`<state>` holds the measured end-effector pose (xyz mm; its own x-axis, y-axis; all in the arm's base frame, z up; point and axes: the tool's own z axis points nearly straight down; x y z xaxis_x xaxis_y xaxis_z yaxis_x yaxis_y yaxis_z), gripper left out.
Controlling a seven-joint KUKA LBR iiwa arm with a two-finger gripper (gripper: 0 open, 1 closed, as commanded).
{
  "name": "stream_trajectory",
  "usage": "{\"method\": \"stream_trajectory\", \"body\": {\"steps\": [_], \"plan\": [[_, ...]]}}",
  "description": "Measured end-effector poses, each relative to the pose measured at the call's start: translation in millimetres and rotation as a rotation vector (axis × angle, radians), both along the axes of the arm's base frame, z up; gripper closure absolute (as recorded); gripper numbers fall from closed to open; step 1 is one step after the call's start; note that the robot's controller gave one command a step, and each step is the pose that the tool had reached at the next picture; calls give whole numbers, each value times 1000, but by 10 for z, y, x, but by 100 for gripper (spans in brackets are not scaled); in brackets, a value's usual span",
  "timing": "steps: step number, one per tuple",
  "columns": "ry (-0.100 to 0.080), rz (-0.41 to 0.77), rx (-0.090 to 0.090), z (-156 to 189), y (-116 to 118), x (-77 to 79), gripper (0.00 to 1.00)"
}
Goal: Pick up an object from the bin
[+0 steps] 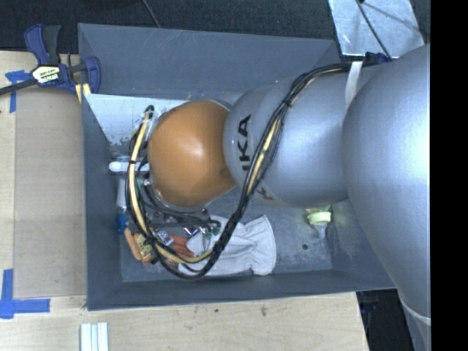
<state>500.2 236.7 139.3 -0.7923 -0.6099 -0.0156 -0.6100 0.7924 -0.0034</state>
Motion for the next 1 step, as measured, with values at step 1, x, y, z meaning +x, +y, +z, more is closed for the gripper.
{"method": "stream_trajectory", "body": {"steps": [1], "plan": [[12,-16,-5,1203,13,-27,100]]}}
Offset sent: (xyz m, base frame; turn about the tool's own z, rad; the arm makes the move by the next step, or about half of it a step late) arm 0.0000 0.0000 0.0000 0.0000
